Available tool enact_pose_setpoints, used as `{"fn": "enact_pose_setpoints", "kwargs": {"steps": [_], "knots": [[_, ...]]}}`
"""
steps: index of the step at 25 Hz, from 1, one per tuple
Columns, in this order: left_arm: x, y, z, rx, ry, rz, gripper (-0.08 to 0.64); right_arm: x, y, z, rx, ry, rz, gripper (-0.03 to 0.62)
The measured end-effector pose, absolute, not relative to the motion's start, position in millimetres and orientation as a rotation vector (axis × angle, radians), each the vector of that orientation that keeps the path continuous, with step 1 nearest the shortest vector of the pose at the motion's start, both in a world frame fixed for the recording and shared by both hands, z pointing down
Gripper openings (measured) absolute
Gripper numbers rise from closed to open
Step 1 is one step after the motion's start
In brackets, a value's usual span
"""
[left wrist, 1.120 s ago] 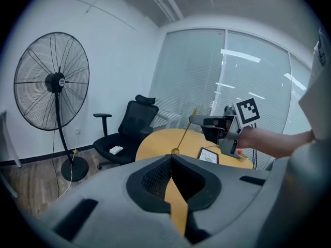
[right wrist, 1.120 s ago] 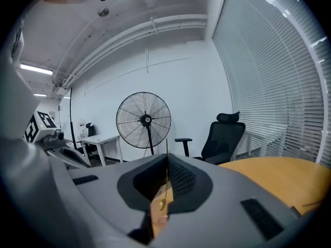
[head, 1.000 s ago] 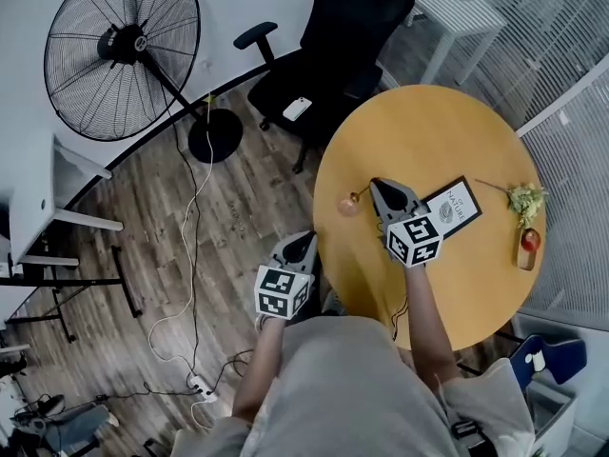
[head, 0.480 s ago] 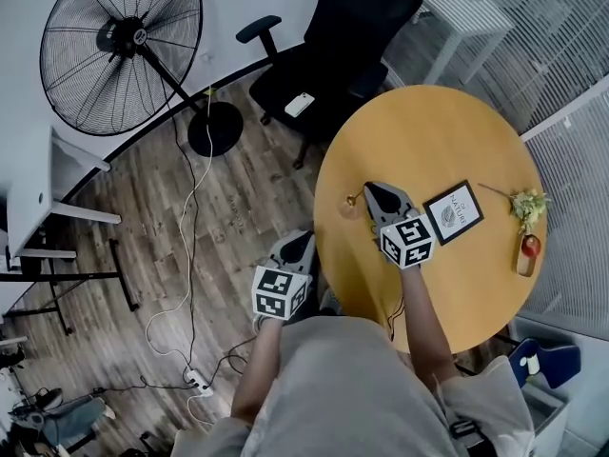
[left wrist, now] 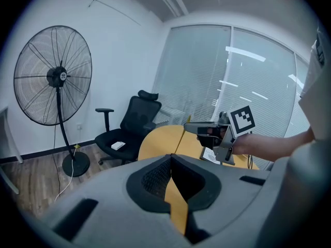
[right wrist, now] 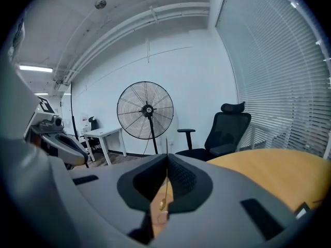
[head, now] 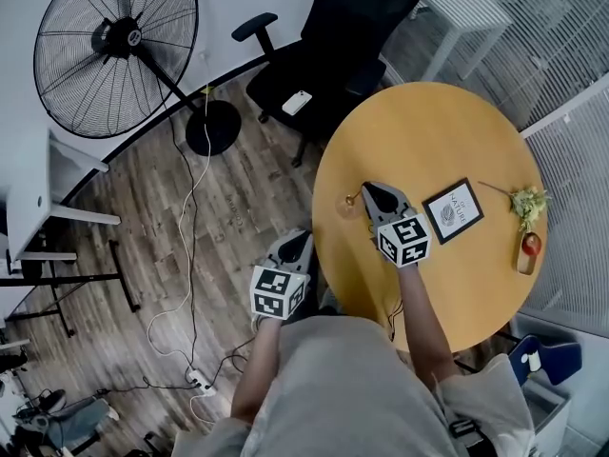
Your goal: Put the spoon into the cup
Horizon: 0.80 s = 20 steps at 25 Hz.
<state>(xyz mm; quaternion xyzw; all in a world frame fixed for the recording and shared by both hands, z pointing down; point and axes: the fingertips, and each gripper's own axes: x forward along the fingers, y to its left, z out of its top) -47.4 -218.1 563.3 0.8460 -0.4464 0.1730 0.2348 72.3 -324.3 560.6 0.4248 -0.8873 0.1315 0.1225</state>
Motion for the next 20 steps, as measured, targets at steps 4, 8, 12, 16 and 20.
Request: {"fn": "enact_pose_setpoints", "kwargs": {"steps": [4, 8, 12, 16, 20], "knots": [[-42, -219, 563, 2.335, -1.212, 0.489, 0.008, 73, -325, 566, 1.244, -2.584, 0.397, 0.003], [-38, -218, 563, 2.349, -1.202, 0.504, 0.008, 71, -324, 574, 1.234, -2.576, 0.405, 0.003], [-34, -218, 561, 2.359, -1.195, 0.513, 0.008, 67, -324, 582, 1.206, -2.569, 0.398, 0.003], [-31, -217, 563, 2.36, -1.194, 0.519, 0.008, 65, -323, 589, 1.201, -2.58, 0.4, 0.003], [-35, -217, 562, 2.354, -1.203, 0.518, 0.008, 61, -322, 595, 1.194, -2.576, 0.415, 0.003]]}}
